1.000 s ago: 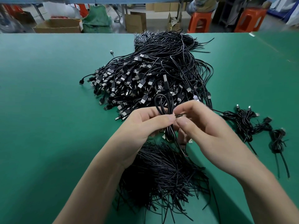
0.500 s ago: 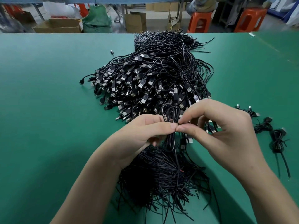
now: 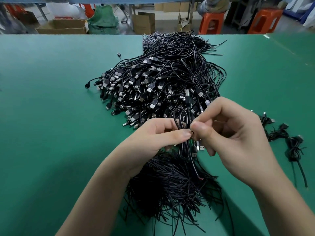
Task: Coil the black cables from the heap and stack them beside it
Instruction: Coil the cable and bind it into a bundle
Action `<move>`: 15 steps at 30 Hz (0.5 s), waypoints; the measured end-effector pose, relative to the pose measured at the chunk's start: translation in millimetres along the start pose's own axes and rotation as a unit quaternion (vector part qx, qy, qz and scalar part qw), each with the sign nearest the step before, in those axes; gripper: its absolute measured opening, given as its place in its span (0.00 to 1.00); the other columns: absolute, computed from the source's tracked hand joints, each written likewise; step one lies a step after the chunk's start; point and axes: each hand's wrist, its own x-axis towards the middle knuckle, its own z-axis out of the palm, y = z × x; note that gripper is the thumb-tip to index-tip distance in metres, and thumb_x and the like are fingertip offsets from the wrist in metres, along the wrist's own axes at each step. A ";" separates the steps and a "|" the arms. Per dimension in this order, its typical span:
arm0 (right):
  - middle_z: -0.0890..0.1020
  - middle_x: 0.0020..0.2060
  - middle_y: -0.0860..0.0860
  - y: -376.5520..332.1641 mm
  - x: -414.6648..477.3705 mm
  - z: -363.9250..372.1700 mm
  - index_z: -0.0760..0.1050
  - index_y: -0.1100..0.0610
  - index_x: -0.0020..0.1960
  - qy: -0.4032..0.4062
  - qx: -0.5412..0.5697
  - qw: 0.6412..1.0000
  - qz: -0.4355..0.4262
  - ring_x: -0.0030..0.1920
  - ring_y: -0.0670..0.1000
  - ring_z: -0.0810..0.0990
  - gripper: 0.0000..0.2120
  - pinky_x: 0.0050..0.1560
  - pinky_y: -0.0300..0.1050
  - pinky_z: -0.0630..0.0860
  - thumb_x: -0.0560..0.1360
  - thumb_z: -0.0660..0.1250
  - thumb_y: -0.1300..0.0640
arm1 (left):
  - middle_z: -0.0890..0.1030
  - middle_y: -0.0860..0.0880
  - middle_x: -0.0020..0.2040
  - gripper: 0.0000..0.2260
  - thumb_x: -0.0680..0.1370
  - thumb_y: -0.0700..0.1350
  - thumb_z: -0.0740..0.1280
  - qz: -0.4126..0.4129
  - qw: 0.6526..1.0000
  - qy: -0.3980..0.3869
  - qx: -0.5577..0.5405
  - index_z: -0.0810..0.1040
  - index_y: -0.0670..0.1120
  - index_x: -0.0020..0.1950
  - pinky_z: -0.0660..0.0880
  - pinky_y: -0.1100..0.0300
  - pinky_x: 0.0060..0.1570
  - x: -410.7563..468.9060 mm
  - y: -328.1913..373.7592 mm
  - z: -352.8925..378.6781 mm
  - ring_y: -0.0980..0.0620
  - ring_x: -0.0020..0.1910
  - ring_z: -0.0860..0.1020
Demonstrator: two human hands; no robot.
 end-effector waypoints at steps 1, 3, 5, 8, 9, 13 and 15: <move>0.78 0.31 0.55 1.8 0.8 0.4 0.77 0.54 0.42 0.004 0.019 1.000 0.011 0.26 0.48 0.74 0.06 0.29 0.38 0.70 0.77 0.72 0.61 | 0.79 0.45 0.42 0.19 0.77 0.54 0.72 0.005 1.000 0.005 0.007 0.84 0.39 0.56 0.70 0.56 0.44 -0.1 0.8 0.5 0.48 0.39 0.72; 0.80 0.32 0.56 5.1 2.0 -0.8 0.79 0.54 0.43 0.004 0.029 0.999 0.023 0.26 0.50 0.75 0.06 0.30 0.39 0.72 0.77 0.72 0.62 | 0.81 0.44 0.41 0.14 0.77 0.52 0.71 0.003 1.000 0.010 0.019 0.85 0.42 0.52 0.73 0.51 0.45 0.3 2.2 1.3 0.43 0.39 0.74; 0.81 0.34 0.55 5.9 1.7 -2.5 0.81 0.52 0.46 -0.001 0.031 0.999 0.024 0.27 0.52 0.78 0.04 0.32 0.41 0.75 0.76 0.74 0.60 | 0.78 0.51 0.35 0.08 0.76 0.51 0.70 0.002 1.000 0.011 0.014 0.85 0.48 0.42 0.71 0.60 0.40 -0.1 3.9 2.9 0.53 0.35 0.72; 0.82 0.37 0.51 5.8 0.2 -5.1 0.82 0.49 0.52 -0.024 0.003 1.000 0.011 0.30 0.54 0.81 0.06 0.36 0.42 0.78 0.75 0.75 0.54 | 0.77 0.50 0.37 0.09 0.74 0.50 0.70 -0.003 1.000 0.010 -0.011 0.83 0.53 0.35 0.68 0.63 0.37 -0.7 6.2 5.3 0.57 0.35 0.70; 0.83 0.37 0.50 5.9 -0.2 -6.4 0.82 0.48 0.52 -0.030 -0.007 0.999 0.007 0.31 0.54 0.82 0.06 0.37 0.41 0.78 0.75 0.75 0.52 | 0.77 0.46 0.39 0.09 0.75 0.50 0.69 0.000 1.000 0.008 -0.015 0.84 0.53 0.35 0.67 0.61 0.38 -0.9 6.5 5.7 0.56 0.36 0.70; 0.84 0.38 0.44 3.2 0.8 -10.4 0.83 0.47 0.47 -0.032 -0.088 0.995 -0.019 0.37 0.50 0.83 0.03 0.39 0.38 0.77 0.75 0.75 0.53 | 0.77 0.31 0.47 0.23 0.73 0.53 0.72 -0.002 1.000 0.007 -0.010 0.82 0.34 0.54 0.67 0.57 0.41 -0.6 2.8 4.2 0.48 0.44 0.70; 0.83 0.39 0.42 0.9 1.6 -11.4 0.83 0.49 0.45 -0.030 -0.147 0.987 -0.049 0.41 0.49 0.83 0.02 0.42 0.36 0.75 0.74 0.75 0.53 | 0.76 0.34 0.46 0.33 0.70 0.58 0.72 -0.013 1.000 0.001 0.001 0.76 0.28 0.57 0.67 0.57 0.43 -0.8 1.1 3.5 0.46 0.46 0.70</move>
